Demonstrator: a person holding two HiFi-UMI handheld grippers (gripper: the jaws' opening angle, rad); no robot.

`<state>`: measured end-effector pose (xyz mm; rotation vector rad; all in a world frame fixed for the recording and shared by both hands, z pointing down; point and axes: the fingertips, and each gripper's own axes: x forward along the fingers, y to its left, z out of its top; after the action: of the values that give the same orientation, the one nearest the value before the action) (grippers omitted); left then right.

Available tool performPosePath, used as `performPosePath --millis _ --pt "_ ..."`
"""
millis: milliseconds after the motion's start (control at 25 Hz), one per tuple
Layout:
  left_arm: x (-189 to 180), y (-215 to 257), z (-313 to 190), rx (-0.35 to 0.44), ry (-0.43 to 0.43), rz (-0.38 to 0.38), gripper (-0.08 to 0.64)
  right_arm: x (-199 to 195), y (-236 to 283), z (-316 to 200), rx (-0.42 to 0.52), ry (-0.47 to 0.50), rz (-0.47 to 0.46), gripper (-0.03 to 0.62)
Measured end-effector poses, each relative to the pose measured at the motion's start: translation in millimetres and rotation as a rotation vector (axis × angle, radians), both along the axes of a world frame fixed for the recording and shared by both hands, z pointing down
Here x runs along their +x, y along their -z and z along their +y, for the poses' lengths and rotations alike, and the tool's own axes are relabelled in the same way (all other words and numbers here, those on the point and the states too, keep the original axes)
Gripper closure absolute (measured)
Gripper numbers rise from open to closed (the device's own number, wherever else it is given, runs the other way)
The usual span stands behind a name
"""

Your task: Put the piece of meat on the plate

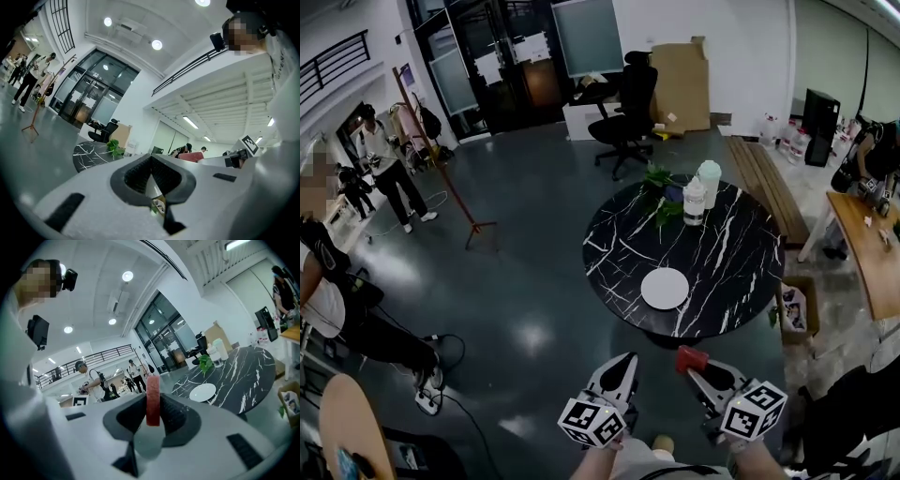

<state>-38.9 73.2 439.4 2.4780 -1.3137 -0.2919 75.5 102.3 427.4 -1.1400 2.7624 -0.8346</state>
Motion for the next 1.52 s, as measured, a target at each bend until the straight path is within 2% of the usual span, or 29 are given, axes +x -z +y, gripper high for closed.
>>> performPosePath --millis 360,560,880,1040,1280,1520 --pt "-3 -21 -47 -0.033 0.000 -0.021 0.552 3 -26 -47 -0.060 -0.020 -0.006 0.503" --pt "3 -36 -96 -0.053 -0.024 -0.015 0.552 2 -39 -89 -0.097 -0.027 0.019 0.503" --pt "14 -61 -191 -0.076 -0.082 -0.053 0.552 -6 -71 -177 -0.172 -0.026 0.063 0.503" --pt "15 -75 -229 -0.093 -0.097 -0.068 0.552 -10 -97 -215 -0.250 -0.032 0.082 0.503" --pt "6 -102 -264 -0.142 -0.090 -0.067 0.552 -18 -150 -253 -0.457 -0.002 0.131 0.503" --pt "-1 -124 -285 -0.171 -0.105 -0.087 0.552 -32 -183 -282 -0.564 0.024 0.124 0.503"
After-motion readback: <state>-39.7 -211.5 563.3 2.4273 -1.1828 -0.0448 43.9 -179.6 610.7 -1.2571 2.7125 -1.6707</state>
